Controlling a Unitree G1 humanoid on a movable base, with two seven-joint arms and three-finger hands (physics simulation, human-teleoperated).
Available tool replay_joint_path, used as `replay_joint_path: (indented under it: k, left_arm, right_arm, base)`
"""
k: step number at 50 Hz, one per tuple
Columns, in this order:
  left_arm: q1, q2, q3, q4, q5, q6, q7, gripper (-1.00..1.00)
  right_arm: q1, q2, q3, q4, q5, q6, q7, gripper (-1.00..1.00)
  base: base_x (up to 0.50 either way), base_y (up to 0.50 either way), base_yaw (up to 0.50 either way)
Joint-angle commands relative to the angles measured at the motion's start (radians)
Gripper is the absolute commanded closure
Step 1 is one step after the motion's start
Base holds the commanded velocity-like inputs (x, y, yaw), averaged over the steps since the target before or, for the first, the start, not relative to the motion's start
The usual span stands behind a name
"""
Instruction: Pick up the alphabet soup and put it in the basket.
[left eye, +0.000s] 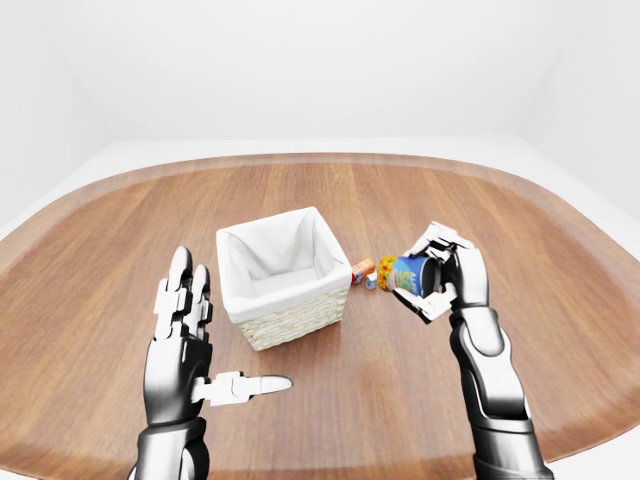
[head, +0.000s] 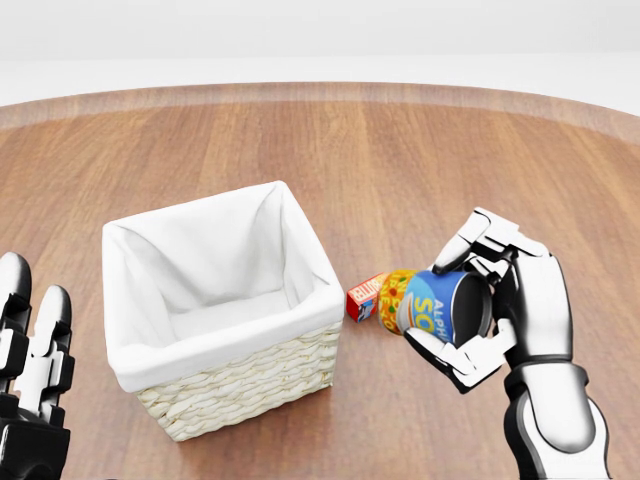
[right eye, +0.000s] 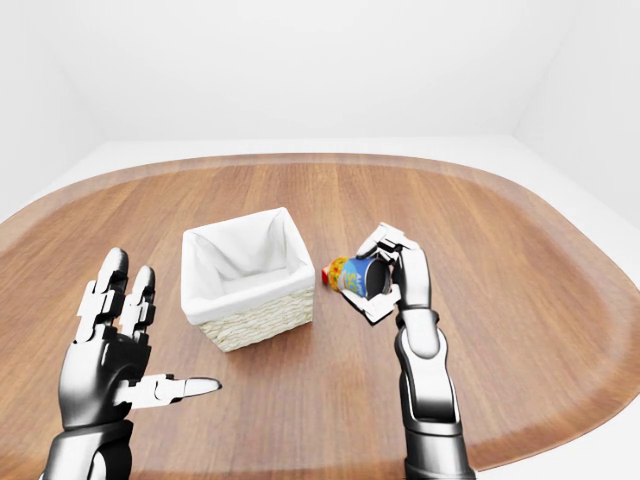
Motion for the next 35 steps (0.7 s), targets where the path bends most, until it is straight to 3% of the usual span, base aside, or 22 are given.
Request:
replay_joint_path:
  k: [1,15,35]
  left_arm:
    - [0.003,0.001,-0.003,-0.001,0.001,-0.002,0.000,-1.00]
    - [-0.004,0.002,-0.004,0.006,0.002,0.000,0.002,-1.00]
    - [-0.016,-0.005,0.010,0.008,-0.004,0.014,-0.011,-1.00]
  right_arm:
    - [-0.089,-0.008,0.007,-0.071,-0.027,0.000,-0.035,1.00]
    - [-0.194,-0.011,0.024,-0.054,-0.046,0.000,-0.058,1.00]
    - [-0.290,0.046,0.107,-0.021,-0.131,0.000,-0.077,1.00]
  base:
    - [0.00,0.00,0.00]
    - [0.00,0.00,0.00]
    - [0.00,0.00,0.00]
